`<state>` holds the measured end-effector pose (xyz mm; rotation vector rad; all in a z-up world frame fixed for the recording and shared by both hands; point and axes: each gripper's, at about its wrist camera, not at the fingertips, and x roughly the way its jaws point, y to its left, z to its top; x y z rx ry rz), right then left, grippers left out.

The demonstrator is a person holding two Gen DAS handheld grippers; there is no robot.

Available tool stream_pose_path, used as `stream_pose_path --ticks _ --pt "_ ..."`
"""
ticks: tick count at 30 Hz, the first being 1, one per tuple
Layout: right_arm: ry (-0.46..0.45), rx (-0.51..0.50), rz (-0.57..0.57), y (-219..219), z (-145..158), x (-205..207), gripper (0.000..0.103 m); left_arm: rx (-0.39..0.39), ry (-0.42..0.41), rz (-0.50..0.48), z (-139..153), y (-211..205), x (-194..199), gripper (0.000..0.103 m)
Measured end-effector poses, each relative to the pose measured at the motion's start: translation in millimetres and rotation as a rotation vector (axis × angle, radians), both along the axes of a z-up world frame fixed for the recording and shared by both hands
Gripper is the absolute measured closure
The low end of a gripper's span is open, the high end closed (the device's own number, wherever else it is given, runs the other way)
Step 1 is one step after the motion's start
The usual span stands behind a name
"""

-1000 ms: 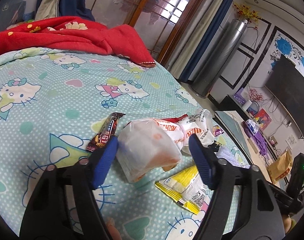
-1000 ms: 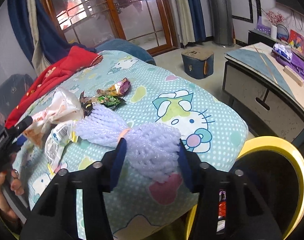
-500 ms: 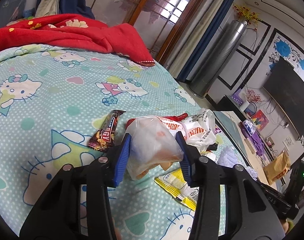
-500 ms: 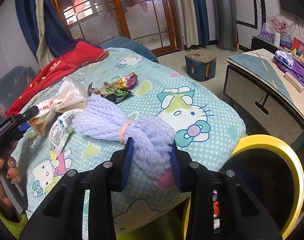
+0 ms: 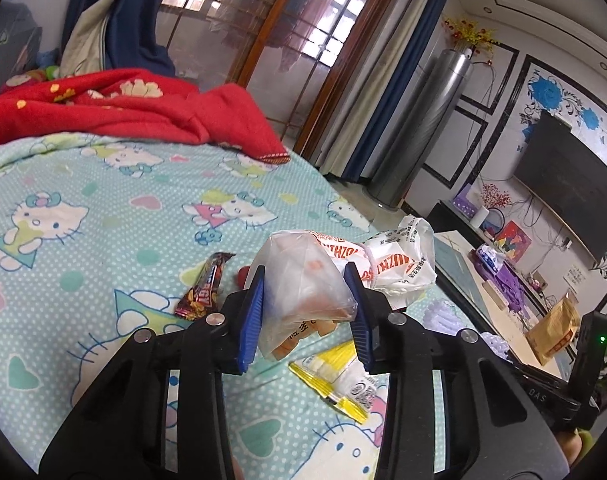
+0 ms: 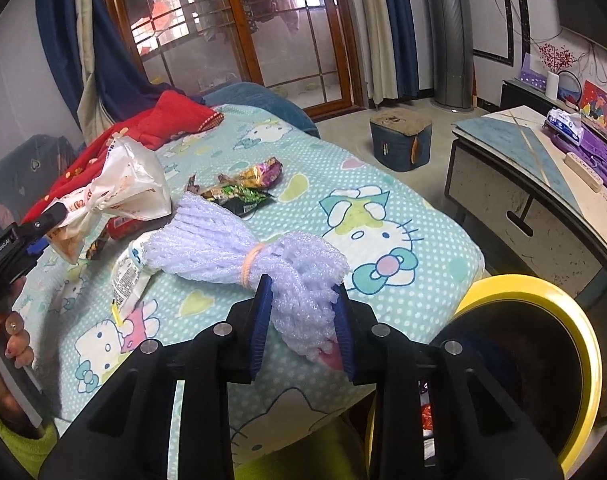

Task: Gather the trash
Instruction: 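Carry the white bag and lavender net over the yellow-rimmed bin with both tools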

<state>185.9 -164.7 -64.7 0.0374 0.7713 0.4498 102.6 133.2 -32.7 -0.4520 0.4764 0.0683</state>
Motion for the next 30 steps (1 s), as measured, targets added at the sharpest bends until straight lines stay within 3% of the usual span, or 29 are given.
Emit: stream_pose_path --ticks 30 --pt "-0.106 0.048 -0.109 -49.2 43.5 -12.5 0.075 0.071 -0.077 -0.126 28.8 -45.4 -9.9 0.073"
